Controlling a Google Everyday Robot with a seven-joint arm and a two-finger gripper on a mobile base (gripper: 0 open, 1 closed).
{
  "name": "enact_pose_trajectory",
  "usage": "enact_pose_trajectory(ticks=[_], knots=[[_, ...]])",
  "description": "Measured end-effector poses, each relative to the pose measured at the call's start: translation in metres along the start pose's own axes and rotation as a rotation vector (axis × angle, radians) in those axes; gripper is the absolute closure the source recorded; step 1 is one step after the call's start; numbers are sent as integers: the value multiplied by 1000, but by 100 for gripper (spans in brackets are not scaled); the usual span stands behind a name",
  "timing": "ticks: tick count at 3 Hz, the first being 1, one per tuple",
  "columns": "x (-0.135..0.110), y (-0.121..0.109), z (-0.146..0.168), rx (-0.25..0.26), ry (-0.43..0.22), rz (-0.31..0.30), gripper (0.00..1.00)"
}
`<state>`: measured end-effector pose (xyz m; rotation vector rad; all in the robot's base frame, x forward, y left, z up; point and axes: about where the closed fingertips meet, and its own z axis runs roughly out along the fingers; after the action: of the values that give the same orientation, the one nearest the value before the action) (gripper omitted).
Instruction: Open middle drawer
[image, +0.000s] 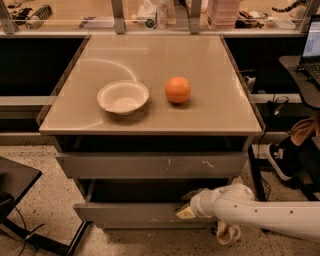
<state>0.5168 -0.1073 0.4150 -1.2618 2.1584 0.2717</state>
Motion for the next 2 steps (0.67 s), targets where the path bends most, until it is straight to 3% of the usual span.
enact_pose_trajectory(ticks=[2], knots=[[13,3,-2,3,7,-12,100]])
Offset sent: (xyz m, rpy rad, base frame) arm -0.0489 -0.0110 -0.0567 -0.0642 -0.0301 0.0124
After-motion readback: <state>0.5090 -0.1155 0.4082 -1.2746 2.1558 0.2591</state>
